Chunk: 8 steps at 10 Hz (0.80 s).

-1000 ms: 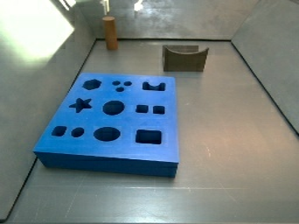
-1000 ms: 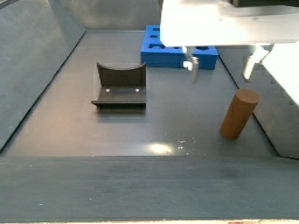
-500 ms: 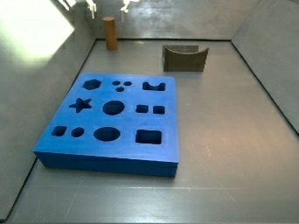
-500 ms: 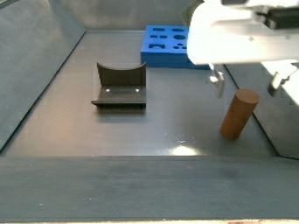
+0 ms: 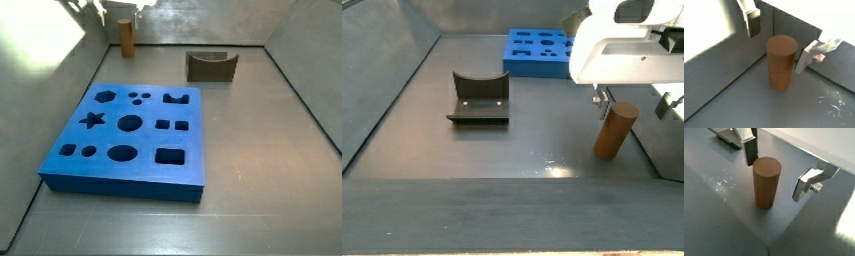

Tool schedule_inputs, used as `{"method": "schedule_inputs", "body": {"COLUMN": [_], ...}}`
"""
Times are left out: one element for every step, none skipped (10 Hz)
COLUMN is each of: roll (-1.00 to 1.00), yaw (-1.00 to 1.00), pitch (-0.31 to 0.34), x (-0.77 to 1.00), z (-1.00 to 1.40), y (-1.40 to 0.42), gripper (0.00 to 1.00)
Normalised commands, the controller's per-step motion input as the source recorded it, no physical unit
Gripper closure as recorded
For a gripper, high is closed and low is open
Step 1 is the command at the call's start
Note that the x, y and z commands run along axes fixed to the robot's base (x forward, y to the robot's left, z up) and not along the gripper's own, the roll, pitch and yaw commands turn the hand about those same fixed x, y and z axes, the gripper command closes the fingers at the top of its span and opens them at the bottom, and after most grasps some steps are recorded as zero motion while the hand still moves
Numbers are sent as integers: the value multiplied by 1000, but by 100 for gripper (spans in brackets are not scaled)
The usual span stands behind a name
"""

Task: Pick up the round object. Move to above the board. Insert the round object.
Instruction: Pick up the round object.

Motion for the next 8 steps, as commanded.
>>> {"method": "schedule_inputs", "body": {"roll": [143,240,217,0,0,-131,-246,-26], "yaw": [0,0,20,0,0,0,0,-6], "pitch": [-23,-29,-60,-49,0,0,0,0], "x": [-103,-109,-74,0,0,91,149,103], "z": [-357,-380,-391,-163,-37,0,46,0], "y": [0,0,0,0,74,217,100,0], "gripper": [0,0,0,0,0,0,0,0]}}
